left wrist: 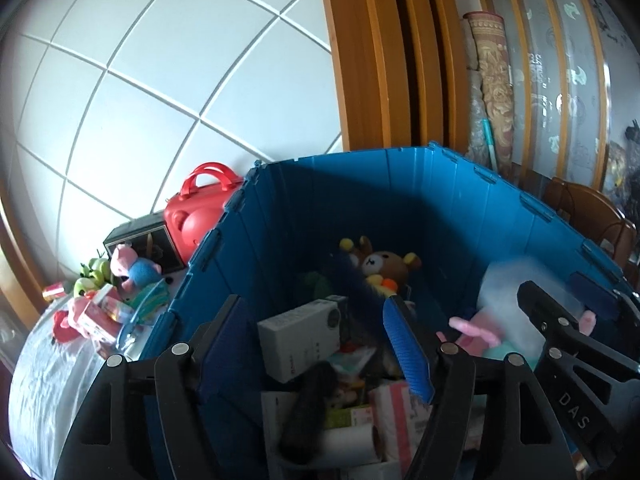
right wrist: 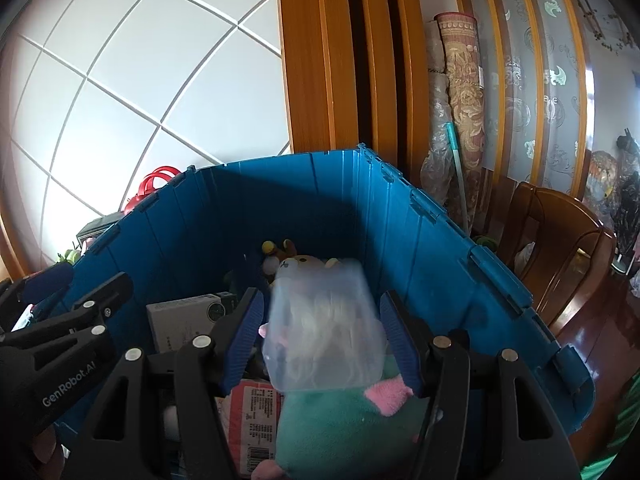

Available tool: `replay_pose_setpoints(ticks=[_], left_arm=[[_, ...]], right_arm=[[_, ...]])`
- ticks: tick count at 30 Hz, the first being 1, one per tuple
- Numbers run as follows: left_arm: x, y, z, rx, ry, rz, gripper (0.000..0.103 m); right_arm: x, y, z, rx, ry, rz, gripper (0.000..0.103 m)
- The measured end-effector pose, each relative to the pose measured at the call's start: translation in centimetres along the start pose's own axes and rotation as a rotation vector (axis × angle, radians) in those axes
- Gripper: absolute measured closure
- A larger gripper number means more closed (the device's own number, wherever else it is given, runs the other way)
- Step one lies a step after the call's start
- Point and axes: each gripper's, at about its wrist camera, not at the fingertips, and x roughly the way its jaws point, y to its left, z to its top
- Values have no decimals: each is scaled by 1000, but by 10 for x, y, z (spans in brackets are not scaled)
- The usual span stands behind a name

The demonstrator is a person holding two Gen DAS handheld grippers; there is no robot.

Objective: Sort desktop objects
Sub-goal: 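Open both tools over the bin to drop the roll and floss box, then withdraw both tools from the bin back over the table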

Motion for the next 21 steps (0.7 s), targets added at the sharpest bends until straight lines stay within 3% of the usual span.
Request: replay_pose_setpoints(ticks=[10, 12, 16, 21], left_arm=[[0, 5, 3, -17, -5, -5, 30], [-2, 5, 2, -20, -10, -5, 27], [-10, 7, -2, -22, -26, 6, 23], [-26, 21, -10, -45, -26, 24, 23]], right_arm=[[1, 0, -1, 6, 12, 0, 43], [0, 1, -2, 9, 16, 2, 40], [-4, 2, -2, 9, 7, 9, 22], [-7, 6, -3, 16, 22, 22, 18]])
